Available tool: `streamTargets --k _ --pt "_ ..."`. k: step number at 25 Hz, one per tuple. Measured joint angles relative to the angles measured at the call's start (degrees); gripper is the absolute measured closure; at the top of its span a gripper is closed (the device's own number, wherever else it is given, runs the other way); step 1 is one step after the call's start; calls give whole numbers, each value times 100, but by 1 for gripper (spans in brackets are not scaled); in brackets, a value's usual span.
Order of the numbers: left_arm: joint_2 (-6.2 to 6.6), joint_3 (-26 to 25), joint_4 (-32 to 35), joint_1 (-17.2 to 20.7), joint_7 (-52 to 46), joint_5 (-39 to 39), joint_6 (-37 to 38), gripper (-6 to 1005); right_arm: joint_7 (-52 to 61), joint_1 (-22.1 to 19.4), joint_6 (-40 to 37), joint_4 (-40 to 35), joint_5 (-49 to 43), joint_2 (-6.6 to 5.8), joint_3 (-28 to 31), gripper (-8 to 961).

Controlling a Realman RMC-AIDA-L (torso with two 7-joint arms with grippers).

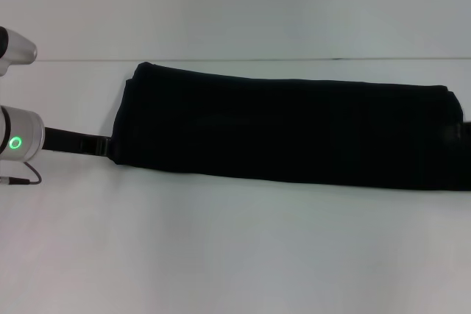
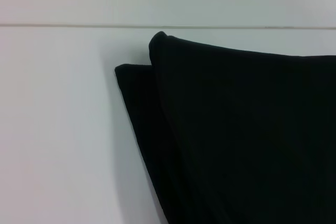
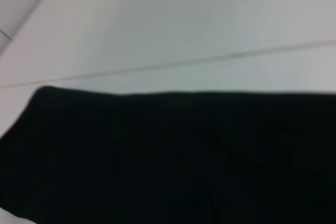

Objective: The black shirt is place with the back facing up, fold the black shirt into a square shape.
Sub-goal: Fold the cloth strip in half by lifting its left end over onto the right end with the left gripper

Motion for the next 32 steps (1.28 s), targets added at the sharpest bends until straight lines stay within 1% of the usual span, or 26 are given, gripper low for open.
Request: streamTargets --k 2,6,11,22,29,32 --pt "0 -6 0 0 0 -18 0 998 110 -98 -20 -34 -65 -32 18 374" --pt "0 -8 0 0 0 -27 -11 998 165 -296 -15 -48 -82 -53 45 376" --pt "6 -1 0 -4 0 -39 -17 998 171 -432 44 0 -86 -41 42 377" --pt "18 1 -5 -18 0 -24 -46 997 250 -508 290 28 -128 18 11 380" --pt "18 1 -13 -18 0 -9 -61 998 265 -548 295 27 -146 20 49 381" --pt "18 1 -13 -18 0 -6 -61 998 265 -551 293 28 -146 49 27 382"
